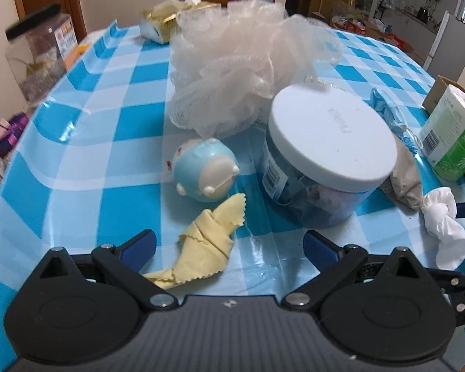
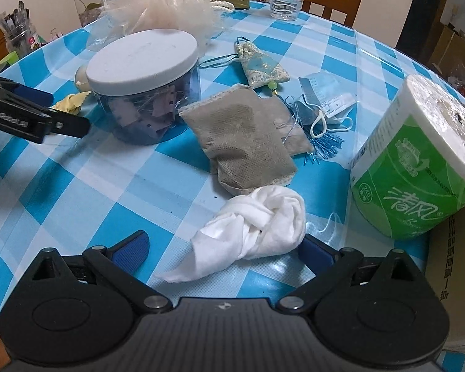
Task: Organize soft objects
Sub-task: 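Lower the right gripper onto the knotted white cloth and close it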
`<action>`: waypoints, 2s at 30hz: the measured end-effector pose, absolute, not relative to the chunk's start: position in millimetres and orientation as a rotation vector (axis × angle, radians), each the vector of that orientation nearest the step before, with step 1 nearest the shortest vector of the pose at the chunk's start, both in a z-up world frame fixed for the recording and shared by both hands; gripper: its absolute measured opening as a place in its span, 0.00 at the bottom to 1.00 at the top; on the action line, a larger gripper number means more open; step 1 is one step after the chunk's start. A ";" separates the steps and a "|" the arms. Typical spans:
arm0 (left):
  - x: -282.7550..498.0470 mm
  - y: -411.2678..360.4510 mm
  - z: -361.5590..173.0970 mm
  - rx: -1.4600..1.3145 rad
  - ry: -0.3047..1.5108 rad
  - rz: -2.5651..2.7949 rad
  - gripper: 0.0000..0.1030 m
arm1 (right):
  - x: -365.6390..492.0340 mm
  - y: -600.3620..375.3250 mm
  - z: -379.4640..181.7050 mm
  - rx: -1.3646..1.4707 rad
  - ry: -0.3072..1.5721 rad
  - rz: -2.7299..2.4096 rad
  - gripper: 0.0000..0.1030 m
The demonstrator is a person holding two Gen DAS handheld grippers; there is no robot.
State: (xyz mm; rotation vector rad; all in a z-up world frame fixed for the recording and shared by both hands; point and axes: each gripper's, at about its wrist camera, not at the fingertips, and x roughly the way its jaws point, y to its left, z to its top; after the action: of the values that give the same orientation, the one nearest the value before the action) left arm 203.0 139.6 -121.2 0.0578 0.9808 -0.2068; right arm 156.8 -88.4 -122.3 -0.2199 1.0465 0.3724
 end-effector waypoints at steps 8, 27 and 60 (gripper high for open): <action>191.5 130.1 -120.9 0.005 1.031 -0.330 0.99 | 157.6 -89.0 -123.4 -0.220 1.041 0.373 1.00; 180.8 107.9 -127.6 0.176 0.989 -0.294 1.00 | 156.3 -89.1 -123.2 -0.219 1.035 0.373 1.00; 193.8 138.9 -121.8 0.106 0.931 -0.225 0.63 | 167.6 -95.0 -117.7 -0.186 1.011 0.279 0.79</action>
State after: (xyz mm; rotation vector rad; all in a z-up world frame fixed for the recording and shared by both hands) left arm 193.8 138.9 -121.8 0.1057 0.9314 -0.2253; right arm 167.6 -95.0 -117.7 -0.1865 1.0114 0.2791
